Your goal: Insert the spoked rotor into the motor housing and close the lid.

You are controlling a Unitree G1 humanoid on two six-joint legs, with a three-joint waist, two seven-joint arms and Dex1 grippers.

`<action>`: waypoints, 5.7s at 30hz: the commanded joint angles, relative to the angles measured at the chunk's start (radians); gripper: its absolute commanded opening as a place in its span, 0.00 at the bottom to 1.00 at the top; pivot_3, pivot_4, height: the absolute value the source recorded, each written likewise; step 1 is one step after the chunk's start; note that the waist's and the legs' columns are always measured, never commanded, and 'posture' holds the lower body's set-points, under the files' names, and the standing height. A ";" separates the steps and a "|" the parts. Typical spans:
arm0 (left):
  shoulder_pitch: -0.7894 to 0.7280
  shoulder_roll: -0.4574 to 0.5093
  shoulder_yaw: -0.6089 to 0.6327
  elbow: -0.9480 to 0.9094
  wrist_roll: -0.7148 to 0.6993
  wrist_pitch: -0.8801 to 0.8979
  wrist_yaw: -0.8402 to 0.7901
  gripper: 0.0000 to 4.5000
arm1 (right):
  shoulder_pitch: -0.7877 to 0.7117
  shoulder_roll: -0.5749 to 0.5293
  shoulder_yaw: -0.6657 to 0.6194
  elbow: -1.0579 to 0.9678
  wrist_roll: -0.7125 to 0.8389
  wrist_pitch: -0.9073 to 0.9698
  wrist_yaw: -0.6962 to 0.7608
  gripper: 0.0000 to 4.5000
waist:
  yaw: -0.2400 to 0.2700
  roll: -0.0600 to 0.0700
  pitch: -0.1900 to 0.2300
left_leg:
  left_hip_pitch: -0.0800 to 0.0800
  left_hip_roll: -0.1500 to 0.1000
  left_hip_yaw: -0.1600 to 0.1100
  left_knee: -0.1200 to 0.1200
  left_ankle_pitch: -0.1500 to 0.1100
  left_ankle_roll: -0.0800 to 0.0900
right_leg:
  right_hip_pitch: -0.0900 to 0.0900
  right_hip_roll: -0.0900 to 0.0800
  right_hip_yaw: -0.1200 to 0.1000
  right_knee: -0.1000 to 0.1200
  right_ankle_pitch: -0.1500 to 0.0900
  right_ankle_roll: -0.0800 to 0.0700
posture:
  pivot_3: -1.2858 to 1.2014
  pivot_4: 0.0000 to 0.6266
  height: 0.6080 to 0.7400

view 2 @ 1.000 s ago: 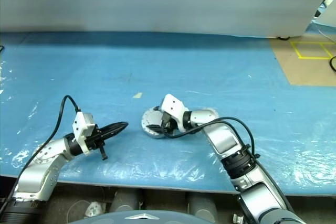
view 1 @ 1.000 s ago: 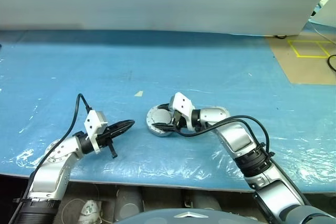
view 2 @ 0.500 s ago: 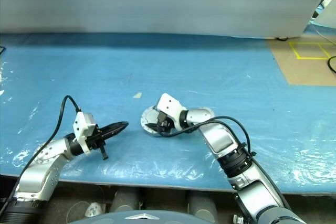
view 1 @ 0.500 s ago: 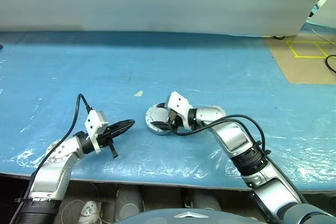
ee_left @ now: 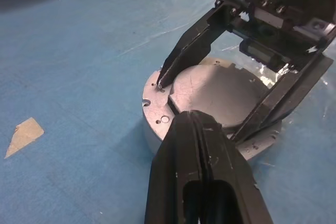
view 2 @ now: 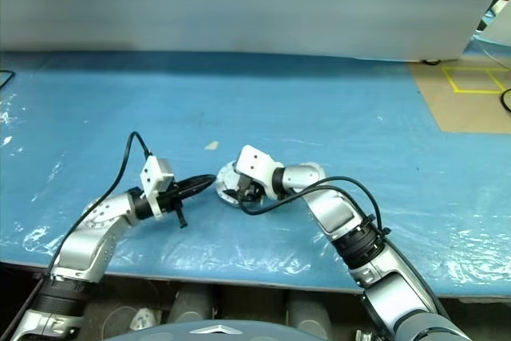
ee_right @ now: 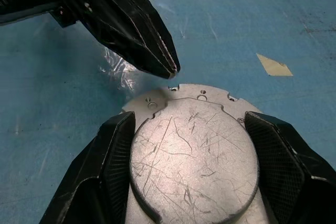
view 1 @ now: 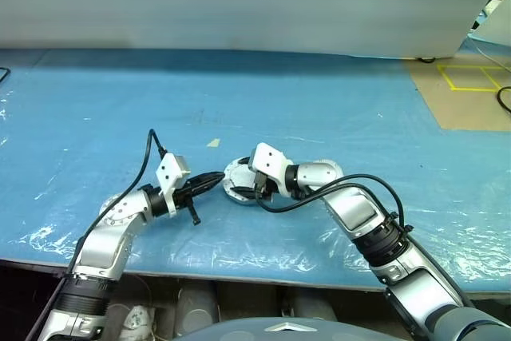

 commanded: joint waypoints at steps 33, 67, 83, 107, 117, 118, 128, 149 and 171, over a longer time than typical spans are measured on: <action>-0.025 -0.009 -0.053 -0.031 0.051 0.068 0.036 0.00 | 0.031 -0.044 -0.165 -0.016 0.217 0.072 0.137 0.99 | 0.009 0.000 0.000 | -0.011 0.000 0.000 -0.003 0.000 0.000 | -0.007 0.000 -0.002 -0.008 0.000 0.000 | 0.52 0.24 1.00; -0.058 0.008 0.068 0.074 0.043 -0.033 0.081 0.00 | 0.043 0.045 -0.138 0.082 0.088 -0.247 0.021 0.92 | -0.003 0.000 0.000 | -0.012 0.000 0.000 -0.004 0.000 0.000 | -0.009 0.001 -0.003 -0.007 0.000 0.001 | 0.52 0.24 1.00; -0.055 -0.001 0.058 0.071 0.045 -0.030 0.083 0.00 | 0.080 0.056 -0.148 0.004 0.225 -0.125 0.117 0.92 | -0.004 -0.001 0.001 | -0.014 0.000 0.000 -0.004 0.000 0.000 | -0.011 0.001 -0.003 -0.007 0.000 0.001 | 0.52 0.24 1.00; -0.051 -0.002 0.062 0.062 0.039 -0.029 0.080 0.00 | 0.062 -0.002 -0.075 0.049 0.078 -0.192 0.143 0.92 | -0.003 -0.001 0.001 | -0.014 0.001 -0.001 -0.001 0.000 0.000 | -0.011 0.001 -0.003 -0.002 0.000 0.001 | 0.52 0.24 1.00; -0.039 -0.009 0.074 0.027 -0.007 -0.031 0.064 0.00 | 0.043 -0.001 -0.077 0.060 0.053 -0.163 0.115 0.66 | -0.003 -0.001 0.001 | -0.013 0.001 -0.001 0.000 0.001 0.000 | -0.011 0.001 -0.003 -0.002 0.000 0.000 | 0.52 0.24 1.00; -0.038 -0.008 0.074 0.027 -0.008 -0.032 0.065 0.00 | 0.040 0.003 -0.077 0.053 0.056 -0.158 0.114 0.66 | -0.003 -0.001 0.001 | -0.013 0.001 -0.001 0.000 0.000 0.000 | -0.011 0.001 -0.003 -0.002 0.000 0.000 | 0.52 0.24 1.00; -0.017 -0.003 0.102 0.008 -0.057 -0.022 0.044 0.00 | 0.033 0.040 -0.089 -0.008 0.119 -0.023 0.114 0.66 | -0.003 -0.001 0.001 | -0.014 0.001 -0.001 0.000 0.000 0.000 | -0.011 0.001 -0.003 -0.001 0.000 0.000 | 0.52 0.24 1.00; 0.055 0.074 0.063 -0.076 -0.098 -0.008 -0.109 0.00 | 0.051 -0.026 -0.025 0.067 0.005 -0.141 0.104 0.66 | -0.003 -0.001 0.001 | -0.012 0.001 0.000 0.000 0.000 0.000 | -0.010 0.001 -0.002 -0.001 0.000 0.000 | 0.52 0.24 1.00; -0.008 0.060 -0.093 0.037 0.158 -0.115 -0.038 0.00 | 0.048 -0.027 -0.029 0.061 0.001 -0.102 0.086 0.66 | 0.003 0.000 -0.001 | -0.006 0.000 0.000 0.001 0.000 0.000 | -0.003 -0.001 -0.001 -0.002 0.000 0.000 | 0.52 0.24 1.00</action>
